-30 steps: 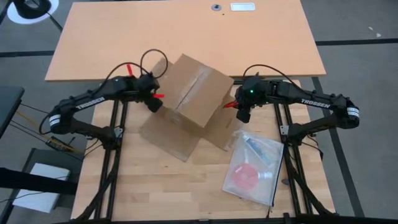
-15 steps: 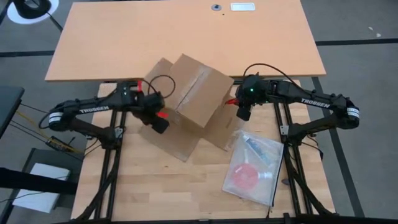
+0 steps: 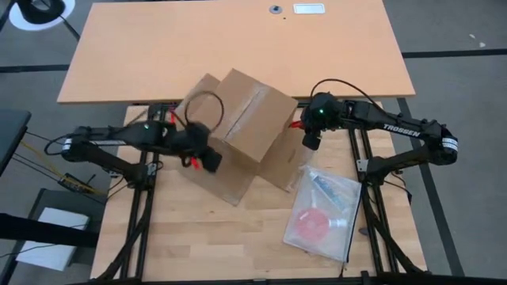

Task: Unpack boxes
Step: Break down cardboard box until it is fully flat

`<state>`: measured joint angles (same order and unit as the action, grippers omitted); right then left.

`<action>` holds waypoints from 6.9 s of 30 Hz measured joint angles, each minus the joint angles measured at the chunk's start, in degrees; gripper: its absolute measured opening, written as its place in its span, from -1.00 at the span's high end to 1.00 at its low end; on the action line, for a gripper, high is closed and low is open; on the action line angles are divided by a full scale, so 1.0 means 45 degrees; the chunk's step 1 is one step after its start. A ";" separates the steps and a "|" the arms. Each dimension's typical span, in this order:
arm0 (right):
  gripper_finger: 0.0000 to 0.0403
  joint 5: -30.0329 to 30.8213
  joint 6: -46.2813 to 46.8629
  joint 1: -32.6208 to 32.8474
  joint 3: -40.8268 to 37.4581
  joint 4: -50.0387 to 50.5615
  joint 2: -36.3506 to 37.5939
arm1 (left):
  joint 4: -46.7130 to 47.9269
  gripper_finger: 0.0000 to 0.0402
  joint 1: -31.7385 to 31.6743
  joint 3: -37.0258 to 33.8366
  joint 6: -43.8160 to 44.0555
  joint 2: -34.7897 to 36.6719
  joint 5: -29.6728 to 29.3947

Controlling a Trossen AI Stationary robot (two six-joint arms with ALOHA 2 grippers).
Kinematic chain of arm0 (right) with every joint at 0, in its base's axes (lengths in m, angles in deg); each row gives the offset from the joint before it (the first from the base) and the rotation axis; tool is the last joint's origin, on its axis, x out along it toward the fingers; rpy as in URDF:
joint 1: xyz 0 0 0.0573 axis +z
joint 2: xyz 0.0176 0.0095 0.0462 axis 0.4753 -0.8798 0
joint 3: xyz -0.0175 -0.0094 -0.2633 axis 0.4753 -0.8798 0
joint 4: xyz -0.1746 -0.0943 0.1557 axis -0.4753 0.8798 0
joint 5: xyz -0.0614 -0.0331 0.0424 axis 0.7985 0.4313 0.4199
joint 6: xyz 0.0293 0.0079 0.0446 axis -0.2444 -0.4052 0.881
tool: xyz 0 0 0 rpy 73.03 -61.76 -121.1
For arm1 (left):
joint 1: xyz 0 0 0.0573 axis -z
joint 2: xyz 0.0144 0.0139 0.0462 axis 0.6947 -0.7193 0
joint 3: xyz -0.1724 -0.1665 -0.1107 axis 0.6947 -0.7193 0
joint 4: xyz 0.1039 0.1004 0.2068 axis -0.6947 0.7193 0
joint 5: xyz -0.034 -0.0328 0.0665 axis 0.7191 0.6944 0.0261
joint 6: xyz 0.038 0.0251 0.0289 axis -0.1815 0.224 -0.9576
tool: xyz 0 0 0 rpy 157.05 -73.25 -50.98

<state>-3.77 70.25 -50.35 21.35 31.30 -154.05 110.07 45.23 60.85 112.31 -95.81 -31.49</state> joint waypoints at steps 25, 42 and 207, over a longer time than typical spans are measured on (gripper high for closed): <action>0.34 -0.0297 0.1041 0.0107 0.0000 0.0021 0.0000 | -0.3392 0.22 -0.3748 -0.4304 -0.2855 -0.0216 -0.1174; 0.34 -0.0414 0.0712 -0.0243 -0.0007 -0.2290 0.0000 | -0.4257 0.22 0.1324 -0.3398 -0.1173 0.0173 -0.0287; 0.34 -0.3678 0.8898 0.1846 0.0000 0.2836 -0.2555 | 0.5735 0.22 -0.7614 0.1077 -0.7863 -0.3868 0.5110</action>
<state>-20.32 110.29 -42.05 21.35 44.06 -165.54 135.87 10.96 65.70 76.93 -113.22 -8.50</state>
